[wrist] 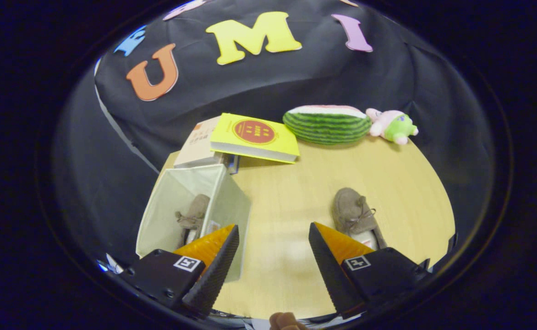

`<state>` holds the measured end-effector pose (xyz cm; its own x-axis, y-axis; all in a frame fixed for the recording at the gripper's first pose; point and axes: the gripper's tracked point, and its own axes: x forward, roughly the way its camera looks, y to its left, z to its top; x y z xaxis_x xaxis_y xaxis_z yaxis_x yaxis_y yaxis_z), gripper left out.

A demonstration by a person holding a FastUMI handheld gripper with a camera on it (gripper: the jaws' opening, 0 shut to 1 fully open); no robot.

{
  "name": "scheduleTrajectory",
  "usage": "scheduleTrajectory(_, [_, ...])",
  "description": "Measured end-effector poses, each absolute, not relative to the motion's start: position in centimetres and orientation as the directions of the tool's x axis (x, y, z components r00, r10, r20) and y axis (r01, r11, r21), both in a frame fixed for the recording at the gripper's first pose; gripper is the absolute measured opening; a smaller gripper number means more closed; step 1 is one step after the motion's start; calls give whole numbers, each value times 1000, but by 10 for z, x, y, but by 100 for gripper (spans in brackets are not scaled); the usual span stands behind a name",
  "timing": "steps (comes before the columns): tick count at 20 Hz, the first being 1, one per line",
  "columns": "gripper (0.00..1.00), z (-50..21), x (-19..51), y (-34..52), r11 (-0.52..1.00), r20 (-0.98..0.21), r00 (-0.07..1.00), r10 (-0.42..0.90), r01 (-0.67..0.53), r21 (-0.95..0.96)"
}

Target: Open the storage box then place both shoes into the box .Put the left shoe in first, then the right shoe, with the right side of both shoes facing outward in a uniform manner.

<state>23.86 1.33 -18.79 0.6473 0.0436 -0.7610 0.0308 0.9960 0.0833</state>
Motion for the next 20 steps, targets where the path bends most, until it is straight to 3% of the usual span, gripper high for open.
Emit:
scheduleTrajectory(8, [98, -255, 221, -93, 995, -865, 501, -1, 86, 49])
scheduleTrajectory(16, [98, -292, 222, -177, 979, -891, 408, -200, 60, -192])
scheduleTrajectory(20, [97, -304, 236, -193, 962, -872, 411, -265, 57, -265])
